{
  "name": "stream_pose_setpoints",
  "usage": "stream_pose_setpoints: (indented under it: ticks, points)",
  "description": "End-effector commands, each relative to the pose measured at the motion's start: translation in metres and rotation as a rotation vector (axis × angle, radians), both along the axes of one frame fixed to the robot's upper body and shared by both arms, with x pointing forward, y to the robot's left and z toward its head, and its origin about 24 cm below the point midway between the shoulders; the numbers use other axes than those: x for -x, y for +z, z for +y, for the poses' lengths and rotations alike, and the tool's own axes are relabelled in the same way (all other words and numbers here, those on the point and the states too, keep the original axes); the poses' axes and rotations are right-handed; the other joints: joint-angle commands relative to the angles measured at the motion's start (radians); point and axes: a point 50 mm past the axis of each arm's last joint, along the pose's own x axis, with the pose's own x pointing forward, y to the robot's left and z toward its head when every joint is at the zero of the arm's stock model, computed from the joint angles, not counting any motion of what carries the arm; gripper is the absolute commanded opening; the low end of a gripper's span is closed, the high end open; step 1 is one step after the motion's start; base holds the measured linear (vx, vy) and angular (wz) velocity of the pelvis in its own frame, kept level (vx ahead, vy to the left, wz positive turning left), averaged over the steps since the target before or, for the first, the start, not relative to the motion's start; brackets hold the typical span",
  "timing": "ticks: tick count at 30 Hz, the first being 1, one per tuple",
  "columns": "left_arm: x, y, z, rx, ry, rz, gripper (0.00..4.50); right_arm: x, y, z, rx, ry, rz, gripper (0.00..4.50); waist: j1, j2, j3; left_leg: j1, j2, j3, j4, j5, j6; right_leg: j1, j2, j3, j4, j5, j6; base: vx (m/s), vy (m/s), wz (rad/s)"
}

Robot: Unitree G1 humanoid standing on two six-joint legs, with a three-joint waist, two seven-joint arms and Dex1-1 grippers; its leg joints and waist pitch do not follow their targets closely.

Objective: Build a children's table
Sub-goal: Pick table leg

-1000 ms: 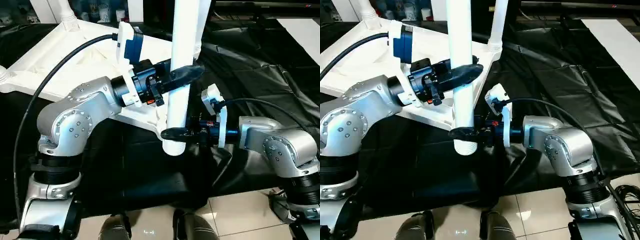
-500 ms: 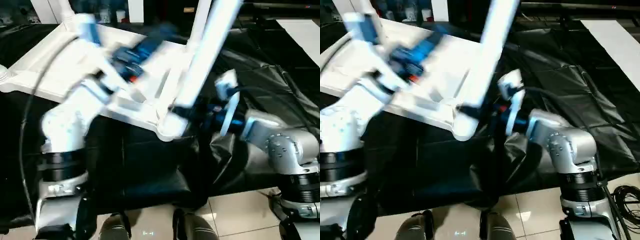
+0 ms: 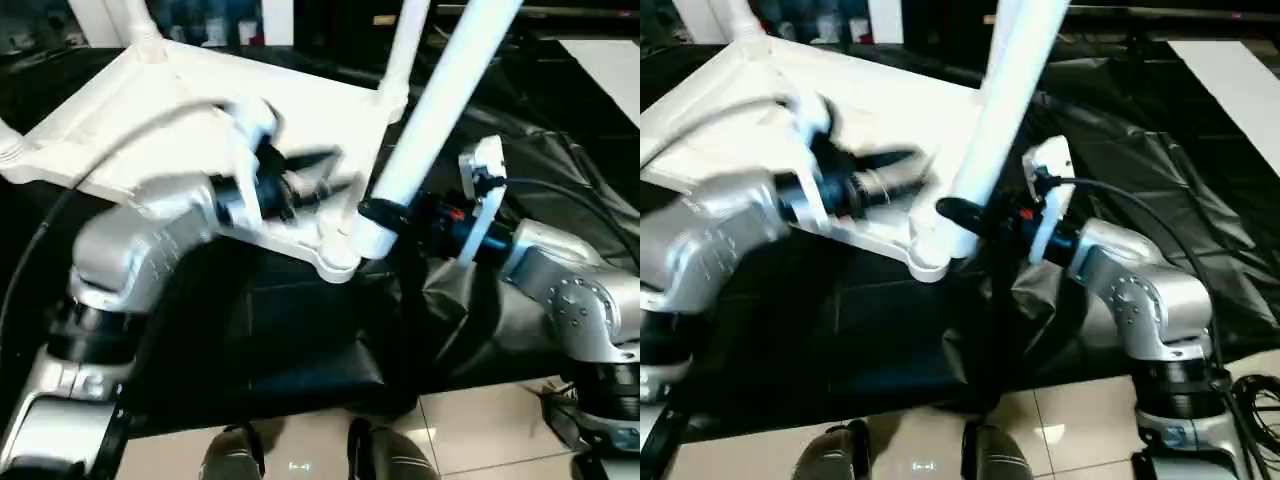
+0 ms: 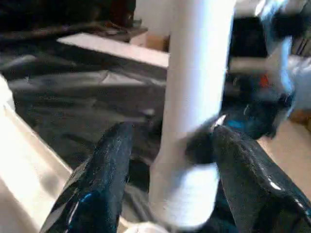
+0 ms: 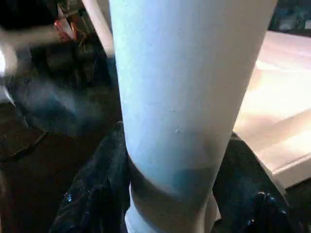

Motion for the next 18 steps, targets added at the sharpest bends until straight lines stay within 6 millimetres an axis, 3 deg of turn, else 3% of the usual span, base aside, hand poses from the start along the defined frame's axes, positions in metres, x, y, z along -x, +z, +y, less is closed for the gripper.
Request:
stream_pose_setpoints:
  ticks: [1,2,8,18]
  points:
    - [0.001,-0.004,-0.001,-0.031,-0.010,-0.011,2.94,0.001,0.006,0.001,-0.016,0.020,-0.023,1.89,0.002,0.009,-0.103,0.027,0.008,-0.005,-0.057,-0.143,0.019,0.073,-0.055,0.043,-0.065,-0.221,-0.202,0.000,0.000,0.00]
    - [0.003,-0.007,-0.002,-0.052,-0.027,-0.007,2.94,0.001,0.007,0.001,-0.019,0.023,-0.022,1.89,0.001,0.003,-0.103,0.027,0.008,-0.004,-0.057,-0.143,0.018,0.072,-0.054,0.043,-0.066,-0.225,-0.199,0.000,0.000,0.00]
    - [0.008,-0.018,-0.002,-0.131,-0.047,0.002,2.94,-0.001,0.011,0.001,-0.028,0.026,-0.025,1.89,0.000,0.006,-0.104,0.026,0.009,-0.006,-0.059,-0.126,0.017,0.070,-0.054,0.043,-0.061,-0.212,-0.193,0.000,0.000,0.00]
    - [0.016,-0.019,-0.014,-0.068,-0.107,0.017,2.94,-0.003,0.013,0.002,-0.041,0.025,-0.027,1.89,0.001,0.006,-0.104,0.025,0.007,-0.004,-0.058,-0.131,0.017,0.071,-0.055,0.044,-0.064,-0.218,-0.197,0.000,0.000,0.00]
